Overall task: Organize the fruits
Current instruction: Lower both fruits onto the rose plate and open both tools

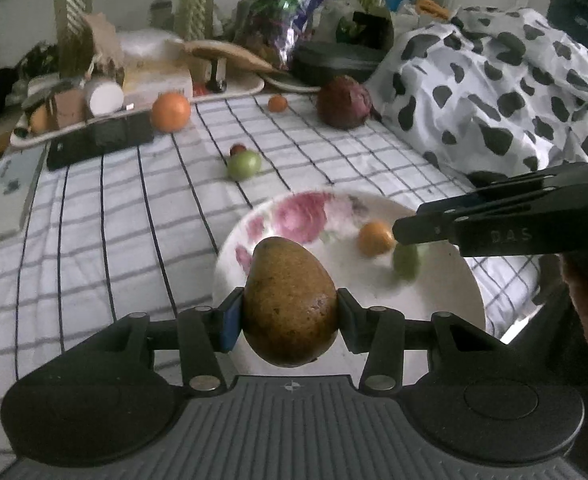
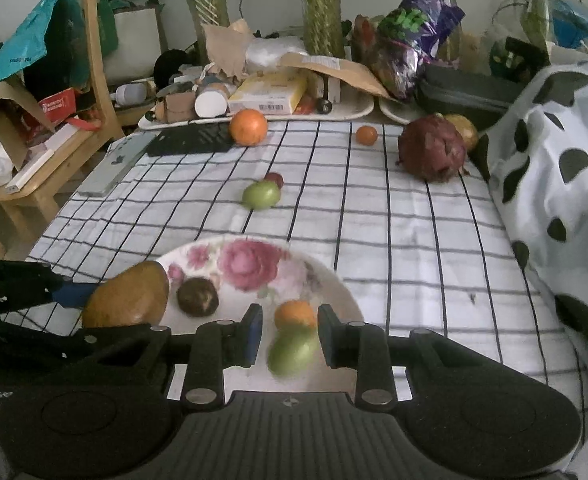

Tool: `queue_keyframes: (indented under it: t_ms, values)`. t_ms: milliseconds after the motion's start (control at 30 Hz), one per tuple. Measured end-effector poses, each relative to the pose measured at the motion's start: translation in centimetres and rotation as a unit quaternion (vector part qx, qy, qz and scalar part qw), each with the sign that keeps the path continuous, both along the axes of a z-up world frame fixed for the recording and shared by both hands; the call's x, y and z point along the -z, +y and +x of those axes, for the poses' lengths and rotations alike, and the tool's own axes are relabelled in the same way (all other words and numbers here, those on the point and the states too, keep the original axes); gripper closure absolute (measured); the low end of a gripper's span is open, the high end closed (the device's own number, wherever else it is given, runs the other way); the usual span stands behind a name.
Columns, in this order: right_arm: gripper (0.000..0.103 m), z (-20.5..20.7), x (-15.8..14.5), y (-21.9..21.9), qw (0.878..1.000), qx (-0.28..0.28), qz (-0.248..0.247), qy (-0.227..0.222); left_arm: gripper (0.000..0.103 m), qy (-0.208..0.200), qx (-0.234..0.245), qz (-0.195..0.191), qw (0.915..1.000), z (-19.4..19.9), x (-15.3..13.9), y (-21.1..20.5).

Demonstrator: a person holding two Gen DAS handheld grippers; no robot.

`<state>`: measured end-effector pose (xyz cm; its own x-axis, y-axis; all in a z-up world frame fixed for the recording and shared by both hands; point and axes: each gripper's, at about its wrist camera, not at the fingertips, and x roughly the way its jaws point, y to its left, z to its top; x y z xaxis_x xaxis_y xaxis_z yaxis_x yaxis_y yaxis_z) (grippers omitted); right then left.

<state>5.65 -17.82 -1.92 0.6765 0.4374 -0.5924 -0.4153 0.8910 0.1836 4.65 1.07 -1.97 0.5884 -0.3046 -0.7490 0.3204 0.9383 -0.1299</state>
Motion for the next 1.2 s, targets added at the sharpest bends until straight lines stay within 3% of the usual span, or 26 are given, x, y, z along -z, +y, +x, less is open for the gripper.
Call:
queue_keyframes:
  t_ms: [300, 567, 633, 733, 833, 1033, 1200]
  values:
    - [0.070, -1.9, 0.9, -0.4, 1.000, 0.006, -0.009, 0.018, 0.057, 0.040, -0.019, -0.005, 0.9990, -0.5, 1.0, -0.2]
    - [0.069, -2.6, 1.1, -0.9, 1.000, 0.012, -0.010, 0.024, 0.056, 0.047, -0.011, -0.002, 0.9988, -0.2, 1.4, -0.9]
    - [0.058, -2.6, 1.0, -1.0, 1.000, 0.016, -0.013, 0.020, 0.056, 0.046, -0.007, 0.003, 0.9989, -0.1, 1.5, -1.1]
    - [0.050, -2.6, 0.8, -1.3, 1.000, 0.022, -0.008, 0.014, 0.055, 0.045, -0.002, 0.012, 0.9989, -0.2, 1.5, -1.3]
    - [0.033, -2.6, 0.6, -1.5, 1.000, 0.028, -0.004, 0.010, 0.026, 0.022, 0.001, 0.007, 0.9997, -0.6, 0.9, -1.3]
    - [0.013, -3.1, 0.1, -1.7, 0.999, 0.039, 0.000, -0.004, 0.025, 0.011, -0.006, 0.003, 0.9999, -0.9, 0.4, -1.2]
    - [0.005, -3.4, 0.0, -1.8, 0.999, 0.047, 0.002, -0.007, 0.025, 0.002, -0.021, -0.008, 0.9998, -1.3, -0.2, -0.6]
